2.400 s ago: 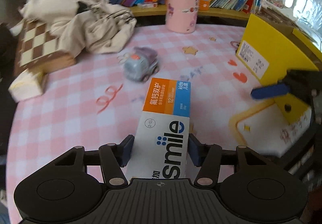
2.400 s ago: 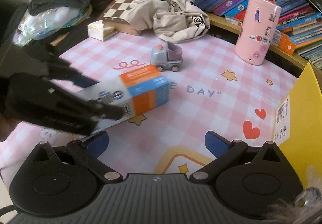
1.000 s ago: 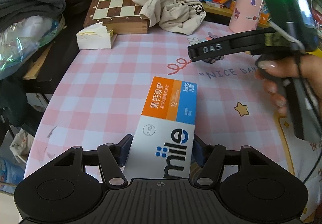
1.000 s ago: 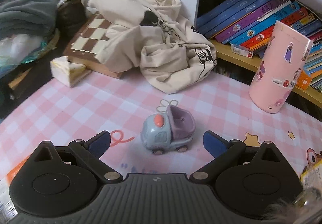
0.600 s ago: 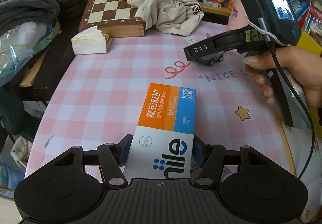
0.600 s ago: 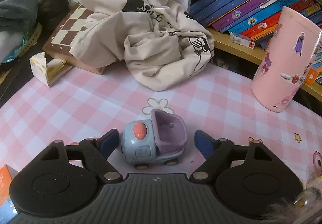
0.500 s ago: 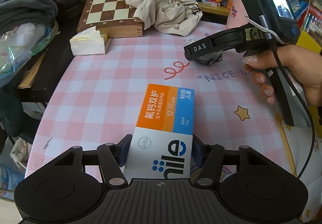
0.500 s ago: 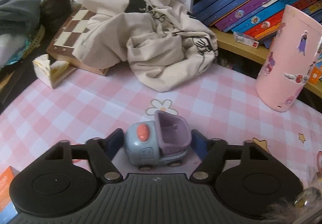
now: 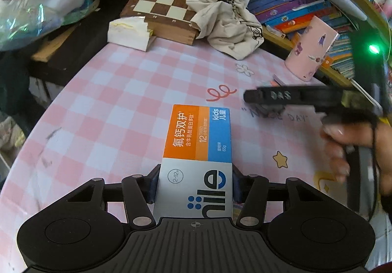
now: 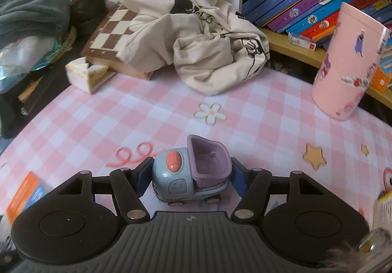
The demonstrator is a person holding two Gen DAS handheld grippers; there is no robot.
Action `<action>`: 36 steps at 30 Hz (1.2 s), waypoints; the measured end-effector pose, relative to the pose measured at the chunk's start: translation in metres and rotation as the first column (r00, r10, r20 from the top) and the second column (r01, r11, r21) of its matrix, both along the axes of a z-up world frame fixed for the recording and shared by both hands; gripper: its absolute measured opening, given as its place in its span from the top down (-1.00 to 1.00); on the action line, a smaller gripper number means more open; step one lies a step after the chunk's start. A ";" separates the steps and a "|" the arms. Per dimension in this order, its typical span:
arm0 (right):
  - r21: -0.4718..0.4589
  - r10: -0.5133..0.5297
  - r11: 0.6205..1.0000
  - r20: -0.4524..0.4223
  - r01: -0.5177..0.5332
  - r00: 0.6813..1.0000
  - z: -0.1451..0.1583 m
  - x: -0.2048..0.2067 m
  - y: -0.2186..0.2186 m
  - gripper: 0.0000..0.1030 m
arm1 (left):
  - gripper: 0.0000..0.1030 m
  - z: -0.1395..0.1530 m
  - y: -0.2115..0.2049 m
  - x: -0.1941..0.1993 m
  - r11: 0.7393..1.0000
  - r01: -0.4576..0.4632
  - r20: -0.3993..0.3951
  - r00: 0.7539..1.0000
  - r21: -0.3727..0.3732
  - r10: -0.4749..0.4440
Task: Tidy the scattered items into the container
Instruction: 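Carry the usmile box and toy car toward the yellow box with both tools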
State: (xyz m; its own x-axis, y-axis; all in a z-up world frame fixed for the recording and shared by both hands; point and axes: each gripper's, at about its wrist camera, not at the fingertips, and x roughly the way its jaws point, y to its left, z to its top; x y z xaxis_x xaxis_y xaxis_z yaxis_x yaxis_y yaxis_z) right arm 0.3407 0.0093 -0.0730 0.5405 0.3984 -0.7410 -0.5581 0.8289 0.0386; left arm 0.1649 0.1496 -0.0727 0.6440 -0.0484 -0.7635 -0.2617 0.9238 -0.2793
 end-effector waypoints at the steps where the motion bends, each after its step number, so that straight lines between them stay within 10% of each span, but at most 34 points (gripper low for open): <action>1: 0.003 0.005 1.000 -0.004 -0.005 1.000 0.001 -0.006 -0.003 -0.21 | -0.01 0.000 0.001 -0.001 1.000 -0.007 -0.001 1.000 -0.016 0.007; 36: 0.012 0.096 0.995 0.104 -0.097 0.990 0.050 -0.177 -0.100 -0.21 | -0.01 0.044 -0.029 -0.084 0.968 0.010 0.146 0.989 -0.250 0.027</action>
